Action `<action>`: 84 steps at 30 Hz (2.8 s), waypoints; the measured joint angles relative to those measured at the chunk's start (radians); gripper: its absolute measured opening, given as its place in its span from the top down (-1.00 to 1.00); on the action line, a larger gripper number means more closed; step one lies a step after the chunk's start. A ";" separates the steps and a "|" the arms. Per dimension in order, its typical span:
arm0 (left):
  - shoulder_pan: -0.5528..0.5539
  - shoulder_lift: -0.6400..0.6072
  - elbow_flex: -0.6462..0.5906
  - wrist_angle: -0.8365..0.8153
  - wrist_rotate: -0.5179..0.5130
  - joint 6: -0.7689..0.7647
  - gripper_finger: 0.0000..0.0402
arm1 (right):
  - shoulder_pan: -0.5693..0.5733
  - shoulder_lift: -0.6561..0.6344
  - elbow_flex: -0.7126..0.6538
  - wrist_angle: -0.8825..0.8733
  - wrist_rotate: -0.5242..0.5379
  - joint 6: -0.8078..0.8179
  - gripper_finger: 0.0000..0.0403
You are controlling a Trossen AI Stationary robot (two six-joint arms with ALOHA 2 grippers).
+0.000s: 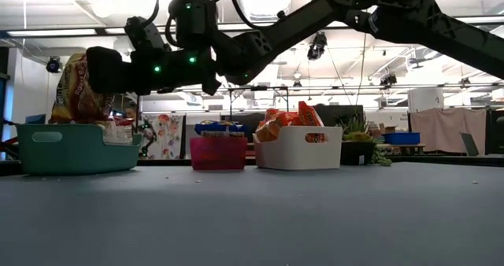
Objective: Sort Maruchan noodles
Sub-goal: Put the red noodle pack into the green bin
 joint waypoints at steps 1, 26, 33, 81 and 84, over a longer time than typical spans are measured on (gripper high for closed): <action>0.000 0.000 0.000 0.000 0.000 0.000 0.81 | 0.000 0.000 0.000 0.000 0.000 0.000 0.48; 0.000 0.000 0.000 0.000 0.000 0.000 0.81 | -0.005 0.000 -0.009 -0.052 0.000 0.014 0.41; 0.000 0.000 0.000 -0.003 0.000 0.001 0.81 | -0.005 0.000 -0.009 -0.053 0.000 0.017 0.53; 0.014 0.285 0.137 0.277 0.327 0.344 0.81 | 0.064 -1.137 -1.042 -0.592 0.011 0.049 0.96; 0.023 0.316 0.236 0.095 0.338 0.252 0.81 | 0.064 -1.199 -1.094 -0.573 0.011 0.031 0.96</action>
